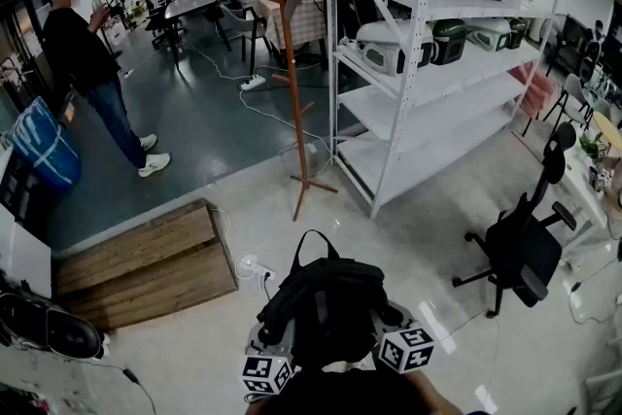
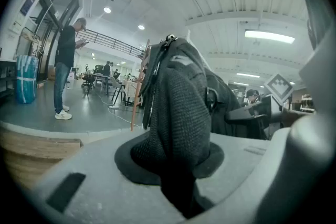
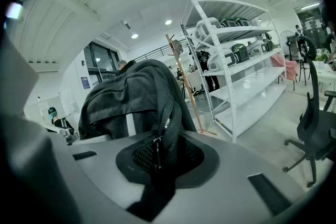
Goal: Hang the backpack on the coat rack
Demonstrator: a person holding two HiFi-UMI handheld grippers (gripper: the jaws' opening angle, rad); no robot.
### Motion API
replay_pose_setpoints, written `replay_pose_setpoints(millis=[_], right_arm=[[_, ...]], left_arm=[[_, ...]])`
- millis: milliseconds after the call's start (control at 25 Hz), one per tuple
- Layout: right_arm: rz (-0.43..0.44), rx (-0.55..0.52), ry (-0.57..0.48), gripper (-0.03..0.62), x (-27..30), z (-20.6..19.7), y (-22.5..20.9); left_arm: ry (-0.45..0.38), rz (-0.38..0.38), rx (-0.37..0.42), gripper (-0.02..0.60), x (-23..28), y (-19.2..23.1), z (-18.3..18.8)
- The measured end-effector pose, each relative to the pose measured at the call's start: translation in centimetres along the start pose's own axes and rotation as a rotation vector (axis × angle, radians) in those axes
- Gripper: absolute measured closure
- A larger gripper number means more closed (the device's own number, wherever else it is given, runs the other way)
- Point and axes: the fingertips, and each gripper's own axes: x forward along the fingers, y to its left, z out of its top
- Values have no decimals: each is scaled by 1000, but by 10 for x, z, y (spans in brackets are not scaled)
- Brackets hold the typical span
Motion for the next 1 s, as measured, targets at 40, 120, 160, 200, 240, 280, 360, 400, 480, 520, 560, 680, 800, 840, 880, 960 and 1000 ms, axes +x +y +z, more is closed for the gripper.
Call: replay_pose_setpoints(millis=[40, 120, 160, 200, 240, 280, 360, 400, 480, 520, 560, 680, 800, 840, 880, 960, 1000], right_arm=[[1, -2, 0, 542, -1, -1, 2], [1, -5, 1, 542, -2, -2, 5], [1, -7, 1, 542, -2, -3, 7], [0, -8, 0, 542, -2, -4, 9], [0, -9, 0, 542, -1, -4, 10], [-1, -9, -1, 542, 0, -4, 12], [-2, -9, -6, 542, 0, -3, 14], [-3, -5, -9, 542, 0, -3, 15], [-1, 13, -16, 542, 0, -3, 17], [2, 24, -20, 542, 0, -3, 18], [4, 30, -24, 542, 1, -4, 20], [8, 35, -31, 542, 6, -3, 27], [6, 35, -34, 542, 11, -3, 34], [4, 35, -36, 542, 12, -3, 37], [2, 35, -37, 542, 15, -3, 40], [-4, 35, -38, 542, 21, -3, 47], [-7, 36, -38, 542, 25, -2, 50]], left_arm=[[-1, 2, 1, 485, -2, 0, 0], [-3, 4, 1, 485, -6, 2, 0], [-4, 4, 1, 485, -7, 3, 0], [-6, 3, 0, 485, -8, 4, 0], [-7, 3, 0, 483, -9, 5, 0], [-8, 2, 0, 485, -10, 7, 0], [-9, -1, 2, 485, -11, 8, 2], [-10, -3, 3, 485, -11, 8, 3], [-10, -7, 4, 485, -12, 10, 3], [-11, -8, 5, 485, -13, 11, 3], [-12, -9, 6, 485, -13, 13, 4], [-17, -11, 9, 485, -14, 22, 6], [-18, -14, 10, 485, -16, 30, 8], [-17, -15, 10, 485, -17, 34, 8], [-17, -17, 10, 485, -18, 38, 9], [-15, -21, 11, 485, -19, 47, 11], [-13, -23, 12, 485, -19, 52, 12]])
